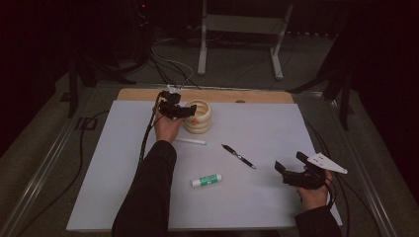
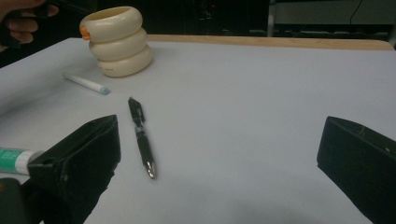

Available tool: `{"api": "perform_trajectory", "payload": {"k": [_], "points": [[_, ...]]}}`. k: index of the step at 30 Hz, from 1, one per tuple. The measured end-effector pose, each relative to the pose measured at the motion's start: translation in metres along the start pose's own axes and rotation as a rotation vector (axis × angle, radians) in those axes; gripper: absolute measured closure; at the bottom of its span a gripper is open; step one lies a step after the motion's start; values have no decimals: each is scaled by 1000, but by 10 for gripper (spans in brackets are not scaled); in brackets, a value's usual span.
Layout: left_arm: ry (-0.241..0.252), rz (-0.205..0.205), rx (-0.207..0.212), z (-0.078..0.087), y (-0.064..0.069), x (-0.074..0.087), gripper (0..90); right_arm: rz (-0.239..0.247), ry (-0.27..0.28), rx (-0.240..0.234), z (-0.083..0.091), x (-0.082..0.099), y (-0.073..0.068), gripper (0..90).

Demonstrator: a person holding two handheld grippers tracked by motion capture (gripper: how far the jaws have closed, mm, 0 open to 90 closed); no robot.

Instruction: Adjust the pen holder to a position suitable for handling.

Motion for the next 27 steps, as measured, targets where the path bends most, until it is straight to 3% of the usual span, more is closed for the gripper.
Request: {"api": "perform_trajectory", "payload": {"k": [3, 4, 5, 7, 9, 13, 17, 27], "points": [[-29, 25, -11, -8, 4, 0, 369, -1, 4, 2, 1, -1, 1, 0], [-41, 35, -8, -11, 5, 1, 460, -3, 5, 1, 1, -1, 2, 0], [-54, 38, -11, -12, 5, 3, 460, -3, 5, 1, 1, -1, 2, 0], [-97, 71, -3, -18, 6, 9, 564, -4, 5, 0, 1, -1, 1, 0], [-102, 95, -17, -20, 5, 11, 602, -4, 5, 0, 1, -1, 1, 0], [-107, 84, -35, -20, 9, 9, 740, -2, 4, 0, 1, -1, 1, 0], [-93, 74, -57, -22, 12, 8, 756, 0, 5, -1, 1, -1, 1, 0], [-30, 65, -6, -15, 19, 0, 766, -3, 8, -1, 1, -1, 1, 0]]}}
Point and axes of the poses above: each handheld gripper's, and its own axes: z roughly backward along the jaws, x roughly out of its underside, y roughly to its right, the point moved 5 cm from there along -z, roughly forward along the jaws, and after that the axes turned 15 degrees about -z, right-handed, at the moved point
